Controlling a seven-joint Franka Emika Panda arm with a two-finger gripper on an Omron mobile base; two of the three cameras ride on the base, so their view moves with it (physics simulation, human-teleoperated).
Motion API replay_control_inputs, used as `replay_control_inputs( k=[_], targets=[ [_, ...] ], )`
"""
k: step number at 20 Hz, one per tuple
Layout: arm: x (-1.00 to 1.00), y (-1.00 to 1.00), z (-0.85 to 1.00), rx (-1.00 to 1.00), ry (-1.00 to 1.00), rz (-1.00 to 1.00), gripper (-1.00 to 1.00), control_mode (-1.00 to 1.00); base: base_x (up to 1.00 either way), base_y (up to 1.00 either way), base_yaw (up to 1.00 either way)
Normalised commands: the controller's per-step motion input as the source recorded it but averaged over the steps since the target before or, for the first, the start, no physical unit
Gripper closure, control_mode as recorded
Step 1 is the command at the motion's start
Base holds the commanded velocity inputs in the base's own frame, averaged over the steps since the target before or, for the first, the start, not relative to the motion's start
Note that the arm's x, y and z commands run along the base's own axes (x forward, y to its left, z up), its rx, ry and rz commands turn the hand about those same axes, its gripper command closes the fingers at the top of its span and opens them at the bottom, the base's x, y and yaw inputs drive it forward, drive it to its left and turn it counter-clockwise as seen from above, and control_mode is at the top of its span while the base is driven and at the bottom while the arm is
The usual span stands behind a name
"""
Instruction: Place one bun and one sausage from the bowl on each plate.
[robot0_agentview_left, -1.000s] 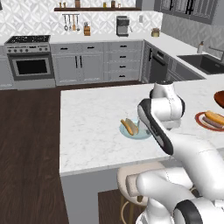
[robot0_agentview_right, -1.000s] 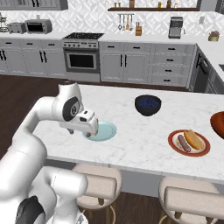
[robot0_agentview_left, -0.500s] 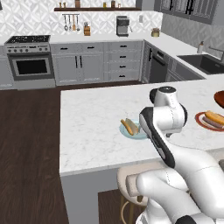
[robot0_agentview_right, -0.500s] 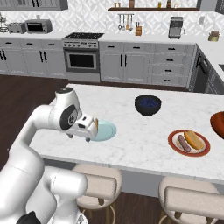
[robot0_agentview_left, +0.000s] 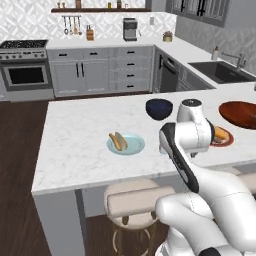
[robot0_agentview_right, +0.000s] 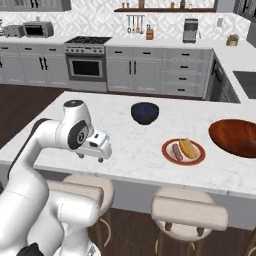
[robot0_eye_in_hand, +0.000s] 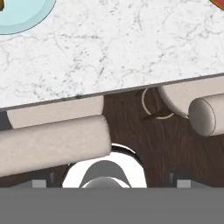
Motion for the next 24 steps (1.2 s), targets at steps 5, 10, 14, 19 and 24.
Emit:
replay_control_inputs(
  k=[5,10,14,19,24],
  targets=[
    [0.0,0.0,0.0,0.0,0.0,0.0,-1.0,1.0,-0.09,-1.0,0.0],
    [0.0,0.0,0.0,0.0,0.0,0.0,-1.0,1.0,-0.04,-1.0,-0.11],
    [0.0,0.0,0.0,0.0,0.0,0.0,-1.0,1.0,0.26,-0.81,-0.15],
    [0.0,0.0,0.0,0.0,0.0,0.0,-1.0,1.0,0.63,-0.79,-0.02],
    [0.0,0.0,0.0,0.0,0.0,0.0,-1.0,1.0,0.53,-0.61,0.0]
  ],
)
